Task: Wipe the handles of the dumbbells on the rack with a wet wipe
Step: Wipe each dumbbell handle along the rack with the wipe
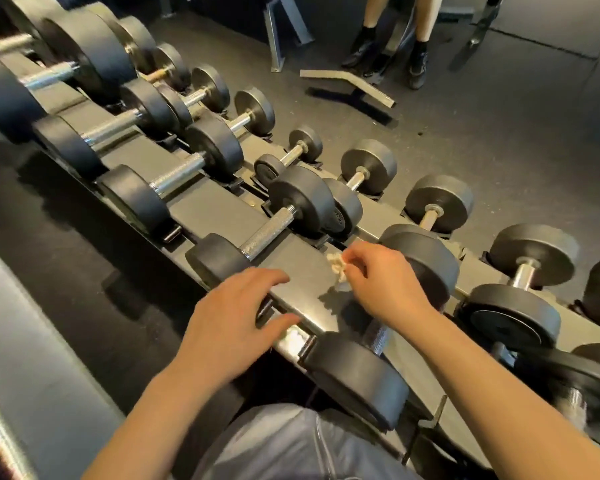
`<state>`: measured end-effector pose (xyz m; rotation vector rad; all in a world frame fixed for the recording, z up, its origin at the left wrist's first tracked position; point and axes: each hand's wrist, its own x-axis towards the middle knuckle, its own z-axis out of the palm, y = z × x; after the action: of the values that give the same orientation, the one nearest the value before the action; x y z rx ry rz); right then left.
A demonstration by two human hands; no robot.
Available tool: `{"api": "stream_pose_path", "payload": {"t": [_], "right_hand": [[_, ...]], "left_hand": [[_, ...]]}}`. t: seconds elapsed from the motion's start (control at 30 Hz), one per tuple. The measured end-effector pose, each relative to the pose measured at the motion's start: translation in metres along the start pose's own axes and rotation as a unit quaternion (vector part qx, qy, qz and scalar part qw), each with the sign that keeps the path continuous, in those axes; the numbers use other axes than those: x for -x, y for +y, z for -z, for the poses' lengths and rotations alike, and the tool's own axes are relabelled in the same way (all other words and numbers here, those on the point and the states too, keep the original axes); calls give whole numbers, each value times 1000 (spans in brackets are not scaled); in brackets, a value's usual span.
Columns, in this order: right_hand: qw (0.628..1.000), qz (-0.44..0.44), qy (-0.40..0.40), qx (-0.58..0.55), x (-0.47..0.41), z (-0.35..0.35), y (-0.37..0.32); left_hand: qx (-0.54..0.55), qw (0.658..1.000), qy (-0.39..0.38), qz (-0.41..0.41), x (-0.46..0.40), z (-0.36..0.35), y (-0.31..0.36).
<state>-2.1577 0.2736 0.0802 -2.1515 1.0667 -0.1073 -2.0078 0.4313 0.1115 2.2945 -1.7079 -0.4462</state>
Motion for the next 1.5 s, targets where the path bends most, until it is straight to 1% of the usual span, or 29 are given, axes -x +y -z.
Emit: {"api": "stream_pose_path", "payload": {"t": [0.03, 0.07, 0.1, 0.17, 0.2, 0.27, 0.3, 0.37, 0.43, 0.47, 0.57, 0.63, 0.7, 0.77, 0.9, 0.97, 1.0, 1.07, 1.17, 1.27, 1.33, 1.43, 1.47, 1.5], "right_hand": [[999, 30, 19, 32, -13, -5, -8], [996, 55, 37, 56, -28, -10, -17], [993, 71, 53, 76, -44, -15, -27], [986, 89, 65, 123, -80, -31, -45], [980, 94, 54, 166, -96, -38, -56], [961, 97, 7, 260, -121, -57, -69], [951, 107, 5, 289, -128, -65, -71], [941, 87, 20, 328, -133, -71, -70], [949, 63, 56, 304, -129, -78, -59], [958, 57, 68, 272, -125, -84, -52], [981, 26, 85, 174, -117, -100, -46], [987, -12, 106, 124, -117, -104, -48], [985, -99, 115, 83, -116, -106, -47], [978, -134, 151, 49, -115, -111, -41], [962, -135, 232, 49, -113, -118, -46], [955, -106, 268, 68, -117, -114, -53], [954, -82, 272, 95, -120, -111, -55], [953, -46, 243, 174, -127, -104, -57], [949, -13, 143, 280, -136, -94, -63], [936, 36, 24, 348, -142, -82, -78], [908, 40, -46, 414, -151, -82, -90], [856, 62, -112, 502, -166, -87, -105], [846, 64, -120, 516, -169, -88, -109], [845, 62, -128, 516, -170, -88, -110]], "left_hand": [[2, 999, 50, 16, -6, 4, -16], [-4, 997, 75, 31, -16, 6, -33], [-14, 996, 79, 42, -26, 7, -48], [-33, 997, 56, 37, -48, 5, -71], [-47, 998, 34, 21, -58, 3, -80], [-63, 998, -2, -23, -69, -4, -93], [-60, 997, -3, -41, -71, -7, -98], [-33, 997, 20, -71, -71, -12, -105], [9, 994, 62, -86, -72, -14, -108], [19, 993, 73, -91, -73, -14, -108], [-18, 991, 43, -123, -77, -14, -108], [-43, 987, 11, -155, -80, -13, -110], [-53, 981, -3, -185, -83, -12, -114], [-53, 979, -10, -194, -86, -10, -116], [-29, 981, -10, -191, -85, -9, -114], [-28, 982, -11, -184, -85, -9, -113], [-29, 983, -10, -179, -86, -9, -113], [-26, 985, -7, -173, -86, -10, -113], [-28, 984, 3, -175, -84, -11, -114], [-15, 985, 15, -173, -84, -12, -114], [-10, 986, 15, -167, -83, -13, -113], [-13, 987, 13, -158, -82, -12, -112], [-10, 988, 14, -152, -82, -12, -111], [-7, 989, 16, -145, -82, -11, -111]]}}
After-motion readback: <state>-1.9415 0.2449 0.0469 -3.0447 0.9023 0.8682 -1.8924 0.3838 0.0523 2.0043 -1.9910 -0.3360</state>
